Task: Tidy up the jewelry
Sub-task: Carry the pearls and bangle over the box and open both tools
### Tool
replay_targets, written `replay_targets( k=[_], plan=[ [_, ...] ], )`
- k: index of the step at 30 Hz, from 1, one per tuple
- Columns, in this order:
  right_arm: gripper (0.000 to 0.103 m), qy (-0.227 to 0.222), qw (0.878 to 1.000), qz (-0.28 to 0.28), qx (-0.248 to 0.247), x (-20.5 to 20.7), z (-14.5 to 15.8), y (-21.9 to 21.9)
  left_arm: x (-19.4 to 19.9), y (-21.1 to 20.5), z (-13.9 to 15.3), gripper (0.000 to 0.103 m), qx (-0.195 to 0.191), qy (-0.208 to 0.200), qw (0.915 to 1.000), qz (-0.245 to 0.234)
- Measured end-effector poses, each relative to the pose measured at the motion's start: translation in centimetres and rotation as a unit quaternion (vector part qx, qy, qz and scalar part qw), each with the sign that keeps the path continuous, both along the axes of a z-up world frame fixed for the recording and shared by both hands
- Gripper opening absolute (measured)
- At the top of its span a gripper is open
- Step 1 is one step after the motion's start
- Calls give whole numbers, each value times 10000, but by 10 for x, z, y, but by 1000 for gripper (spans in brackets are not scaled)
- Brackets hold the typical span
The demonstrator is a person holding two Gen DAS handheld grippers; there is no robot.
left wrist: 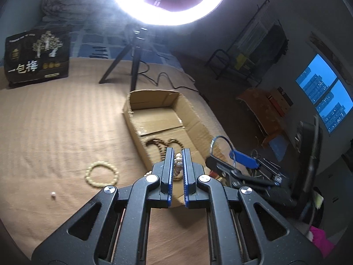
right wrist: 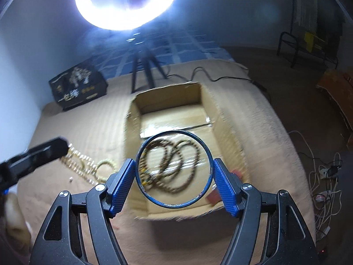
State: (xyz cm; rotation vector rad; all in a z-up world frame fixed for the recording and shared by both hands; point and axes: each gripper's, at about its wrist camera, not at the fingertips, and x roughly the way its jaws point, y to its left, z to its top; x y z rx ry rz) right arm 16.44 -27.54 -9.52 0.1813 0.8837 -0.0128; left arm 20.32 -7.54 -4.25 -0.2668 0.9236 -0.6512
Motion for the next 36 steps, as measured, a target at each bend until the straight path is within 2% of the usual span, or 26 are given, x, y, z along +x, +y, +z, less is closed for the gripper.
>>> replay_targets(
  k=[7,17,25,36],
  plan=[
    [71,112,9996,-229,91,24,-11,-27,4,-25,-7,5,11,45,9999,-91],
    [71,254,9992,-296,104,48,-27,-36,4,-52,-28,5,205,168,9993,-278],
    [71,408,9981,-405,217,57,-41,-45,6,-62,-42,5,339,273,9984,-362],
    [71,455,9977,-466,159,59,-45,-44,7,-65,-50,5,473,374,9974,-385]
  ],
)
